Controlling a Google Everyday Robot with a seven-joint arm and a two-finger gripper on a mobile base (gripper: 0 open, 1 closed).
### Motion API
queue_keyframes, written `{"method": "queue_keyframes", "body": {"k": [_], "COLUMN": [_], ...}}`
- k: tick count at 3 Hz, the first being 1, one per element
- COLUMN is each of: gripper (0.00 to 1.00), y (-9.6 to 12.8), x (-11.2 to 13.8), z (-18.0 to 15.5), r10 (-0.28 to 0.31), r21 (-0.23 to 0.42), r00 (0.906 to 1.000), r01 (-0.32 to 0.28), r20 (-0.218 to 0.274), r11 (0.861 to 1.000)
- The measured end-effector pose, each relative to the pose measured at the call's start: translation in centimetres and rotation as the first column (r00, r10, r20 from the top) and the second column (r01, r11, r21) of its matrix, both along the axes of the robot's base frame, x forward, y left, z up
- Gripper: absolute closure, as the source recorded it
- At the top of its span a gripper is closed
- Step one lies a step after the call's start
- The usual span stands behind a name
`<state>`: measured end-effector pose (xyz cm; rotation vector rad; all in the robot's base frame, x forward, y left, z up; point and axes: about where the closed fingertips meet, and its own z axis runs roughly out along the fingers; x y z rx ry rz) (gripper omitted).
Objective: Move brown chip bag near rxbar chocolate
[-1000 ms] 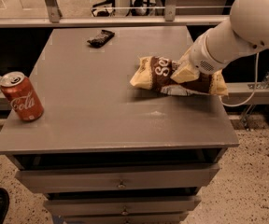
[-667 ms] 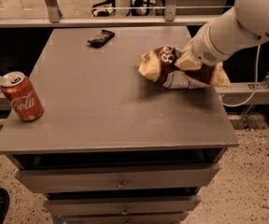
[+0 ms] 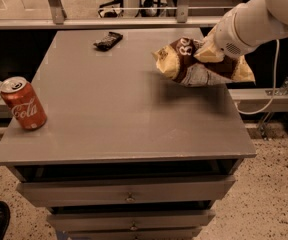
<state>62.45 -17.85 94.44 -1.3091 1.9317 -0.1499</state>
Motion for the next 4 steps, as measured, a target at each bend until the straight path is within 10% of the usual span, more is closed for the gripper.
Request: {"method": "queue_keyframes", "body": {"k": [2, 3, 4], "gripper": [1.0, 1.0, 1.0], "y": [0.1, -0.1, 0.4], "x": [3.9, 11.2, 15.0], "z": [1.5, 4.0, 5.2], "r10": [-0.046, -0.083, -0.11], "r21": [0.001, -0.023, -0.03], "r00": [0.9888, 0.9419, 0.9071], "r01": [0.046, 0.096, 0.133], "r20": [0.142, 0.326, 0.406], "r11": [0.999, 0.995, 0.991]}}
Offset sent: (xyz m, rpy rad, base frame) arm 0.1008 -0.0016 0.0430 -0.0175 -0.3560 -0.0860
